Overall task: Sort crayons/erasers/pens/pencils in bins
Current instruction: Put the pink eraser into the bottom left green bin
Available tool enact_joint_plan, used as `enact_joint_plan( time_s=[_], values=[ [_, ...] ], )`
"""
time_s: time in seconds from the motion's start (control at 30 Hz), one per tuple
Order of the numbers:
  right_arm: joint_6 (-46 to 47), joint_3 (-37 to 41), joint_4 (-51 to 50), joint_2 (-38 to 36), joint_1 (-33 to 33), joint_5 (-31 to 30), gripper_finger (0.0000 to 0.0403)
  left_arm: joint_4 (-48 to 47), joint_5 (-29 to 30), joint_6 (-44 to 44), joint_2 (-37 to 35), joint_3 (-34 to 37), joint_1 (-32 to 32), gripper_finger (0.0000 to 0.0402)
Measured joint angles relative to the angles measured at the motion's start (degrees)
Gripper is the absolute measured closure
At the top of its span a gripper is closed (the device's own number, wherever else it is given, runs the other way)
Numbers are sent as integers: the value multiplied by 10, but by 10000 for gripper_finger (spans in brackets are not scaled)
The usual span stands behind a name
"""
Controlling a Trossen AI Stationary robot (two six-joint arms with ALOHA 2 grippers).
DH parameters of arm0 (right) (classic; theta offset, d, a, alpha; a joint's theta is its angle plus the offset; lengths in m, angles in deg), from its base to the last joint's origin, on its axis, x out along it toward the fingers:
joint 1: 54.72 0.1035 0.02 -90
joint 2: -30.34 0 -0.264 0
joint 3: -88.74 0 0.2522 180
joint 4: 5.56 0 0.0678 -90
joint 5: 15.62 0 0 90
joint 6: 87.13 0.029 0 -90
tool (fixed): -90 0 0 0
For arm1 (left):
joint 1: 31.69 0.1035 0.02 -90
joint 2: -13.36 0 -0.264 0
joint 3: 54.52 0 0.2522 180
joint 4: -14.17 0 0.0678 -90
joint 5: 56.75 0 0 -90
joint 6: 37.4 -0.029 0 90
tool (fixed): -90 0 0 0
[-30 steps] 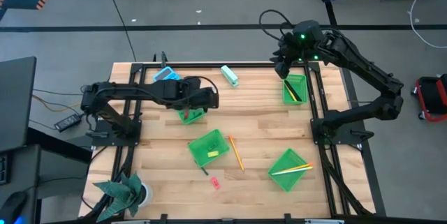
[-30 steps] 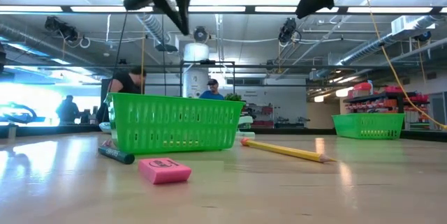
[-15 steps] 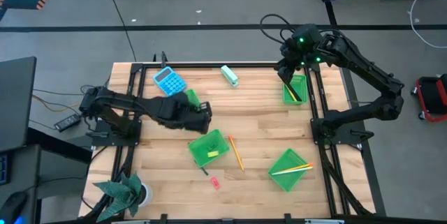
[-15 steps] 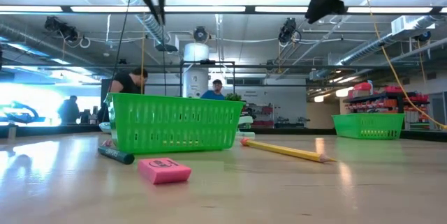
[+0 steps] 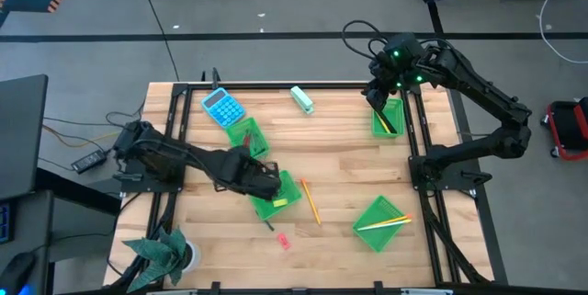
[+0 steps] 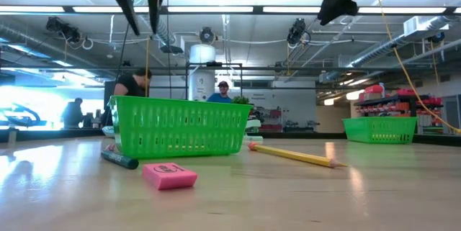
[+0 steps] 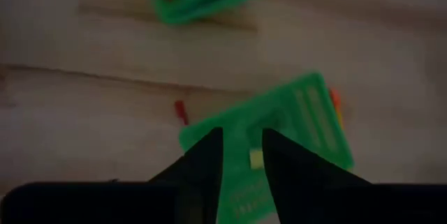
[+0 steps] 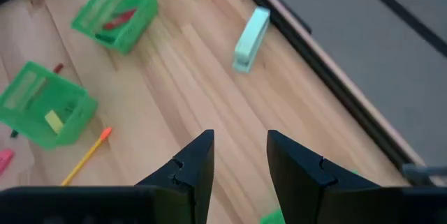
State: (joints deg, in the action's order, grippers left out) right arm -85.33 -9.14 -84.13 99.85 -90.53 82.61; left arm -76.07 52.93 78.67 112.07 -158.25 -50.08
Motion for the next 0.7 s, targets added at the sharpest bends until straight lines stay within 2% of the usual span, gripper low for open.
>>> enact_joint_plan(
  time_s=[0.27,0.43,0.6,0.7],
  values=[
    [6,0,-80,0,0,0,265,101,-28,-282,-9,0,-14,269],
    [49,0,-125,0,0,7,265,175,-46,-557,-9,0,-6,273],
    [103,0,-210,-9,5,87,265,185,-97,-829,-10,-26,18,281],
    [133,0,-234,-24,27,102,265,193,-105,-1005,-10,-56,20,284]
  ],
)
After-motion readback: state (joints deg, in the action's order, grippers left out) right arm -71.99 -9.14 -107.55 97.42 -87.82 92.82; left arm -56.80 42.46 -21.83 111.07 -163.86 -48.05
